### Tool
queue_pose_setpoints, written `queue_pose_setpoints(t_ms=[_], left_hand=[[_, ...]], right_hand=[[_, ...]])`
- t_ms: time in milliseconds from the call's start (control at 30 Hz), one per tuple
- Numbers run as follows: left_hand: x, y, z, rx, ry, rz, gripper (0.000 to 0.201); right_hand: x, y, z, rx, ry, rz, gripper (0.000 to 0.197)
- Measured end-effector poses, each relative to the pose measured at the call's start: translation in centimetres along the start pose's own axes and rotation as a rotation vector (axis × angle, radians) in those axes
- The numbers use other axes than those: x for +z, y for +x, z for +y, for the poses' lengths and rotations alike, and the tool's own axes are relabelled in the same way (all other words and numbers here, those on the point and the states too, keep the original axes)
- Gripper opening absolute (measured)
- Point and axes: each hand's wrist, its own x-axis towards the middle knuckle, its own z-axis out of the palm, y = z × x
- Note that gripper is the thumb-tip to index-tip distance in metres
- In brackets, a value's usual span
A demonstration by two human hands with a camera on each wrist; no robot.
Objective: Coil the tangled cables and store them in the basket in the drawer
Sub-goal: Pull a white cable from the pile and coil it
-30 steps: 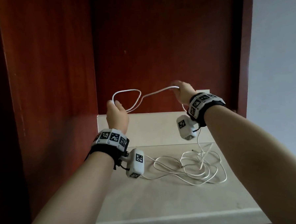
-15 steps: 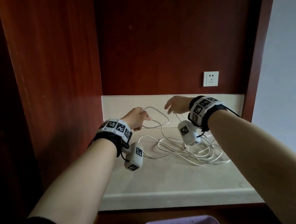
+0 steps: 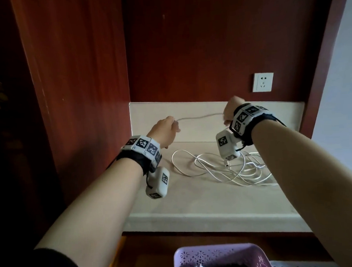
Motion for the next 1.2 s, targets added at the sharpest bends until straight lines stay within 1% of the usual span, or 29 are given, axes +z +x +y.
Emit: queue_pose_setpoints(t_ms=[33, 100, 133, 167, 200, 233, 267, 333, 367, 400, 433, 467, 533, 567, 633, 667, 733, 767, 800, 833, 900, 933, 967, 1033, 1100, 1200], left_hand=[[-0.2, 0.0, 0.0, -0.025, -0.065, 0.056, 0.024], [-0.8, 0.2, -0.6, -0.113, -0.199, 0.168, 0.022], [-1.1, 0.3, -0.9, -0.161, -0.239, 0.188, 0.021], [-1.2, 0.2, -1.1, -0.205, -0.25, 0.164, 0.02], [-0.9, -0.1, -1.1, -0.236, -0.233, 0.102, 0.02], [-0.5, -0.2, -0.9, -0.251, -0.212, 0.027, 0.021], [0.1, -0.4, -0.7, -0.256, -0.206, -0.046, 0.024], [1.3, -0.5, -0.2, -0.262, -0.25, -0.205, 0.028], [1.7, -0.6, -0.1, -0.267, -0.28, -0.275, 0.027], [2.1, -0.6, -0.1, -0.272, -0.302, -0.319, 0.025], [2.5, -0.6, -0.1, -0.273, -0.314, -0.337, 0.024], [2.8, -0.6, -0.1, -0.27, -0.318, -0.335, 0.023], [3.6, -0.8, -0.1, -0.234, -0.32, -0.312, 0.02], [4.0, -0.9, -0.1, -0.213, -0.343, -0.294, 0.02], [4.8, -1.3, -0.4, -0.213, -0.502, -0.242, 0.022], [5.1, -1.5, -0.6, -0.218, -0.594, -0.215, 0.024], [5.7, -2.5, -1.0, -0.215, -0.759, -0.21, 0.027], [5.9, -3.1, -1.1, -0.202, -0.843, -0.24, 0.029], [6.1, -3.9, -1.2, -0.185, -0.926, -0.289, 0.03], [6.1, -4.6, -1.4, -0.167, -0.998, -0.346, 0.032], [6.2, -5.9, -1.3, -0.123, -1.097, -0.444, 0.036], [6.2, -6.3, -1.2, -0.098, -1.13, -0.476, 0.038], [6.2, -6.7, -1.0, -0.071, -1.158, -0.494, 0.038], [6.1, -7.5, -0.5, -0.024, -1.221, -0.511, 0.037], [6.2, -8.2, 0.0, 0.025, -1.358, -0.556, 0.037], [6.3, -9.0, 0.4, 0.11, -1.599, -0.669, 0.046]], right_hand=[[-0.8, 0.5, 0.6, 0.09, 0.003, 0.14, 0.022], [-2.2, 1.1, 2.1, 0.217, 0.057, 0.33, 0.026], [-2.7, 1.0, 2.7, 0.25, 0.086, 0.386, 0.028], [-3.0, 1.1, 3.4, 0.249, 0.12, 0.412, 0.029], [-2.8, 1.3, 3.6, 0.206, 0.139, 0.405, 0.031], [-2.3, 1.2, 3.1, 0.134, 0.182, 0.341, 0.031], [-1.6, 0.8, 2.5, 0.067, 0.226, 0.204, 0.032], [0.4, -0.1, 1.1, 0.029, 0.35, -0.131, 0.038], [1.4, -0.7, 0.3, 0.006, 0.324, -0.253, 0.044], [2.2, -1.4, -0.6, -0.034, 0.247, -0.326, 0.048], [3.1, -1.8, -1.5, -0.08, 0.194, -0.323, 0.049], [3.8, -2.2, -2.3, -0.125, 0.196, -0.3, 0.048], [5.4, -2.9, -3.2, -0.194, 0.296, -0.293, 0.05], [6.3, -3.0, -3.3, -0.231, 0.287, -0.287, 0.053], [8.1, -3.6, -3.1, -0.295, 0.191, -0.28, 0.059], [9.1, -4.0, -2.9, -0.32, 0.201, -0.248, 0.059], [11.0, -4.4, -2.2, -0.35, 0.351, -0.147, 0.051], [11.9, -4.6, -1.9, -0.376, 0.444, -0.098, 0.04], [12.6, -5.0, -1.6, -0.377, 0.526, -0.075, 0.025], [13.2, -5.3, -1.3, -0.395, 0.592, -0.063, 0.015], [13.5, -6.6, -0.8, -0.384, 0.688, -0.038, 0.032], [13.4, -7.5, -0.6, -0.378, 0.724, -0.011, 0.035], [13.3, -8.2, -0.4, -0.38, 0.748, 0.019, 0.035], [12.6, -9.7, 0.1, -0.388, 0.775, 0.105, 0.027], [11.9, -10.8, 0.3, -0.389, 0.803, 0.159, 0.028], [11.2, -11.6, -0.1, -0.423, 0.801, 0.123, 0.036]])
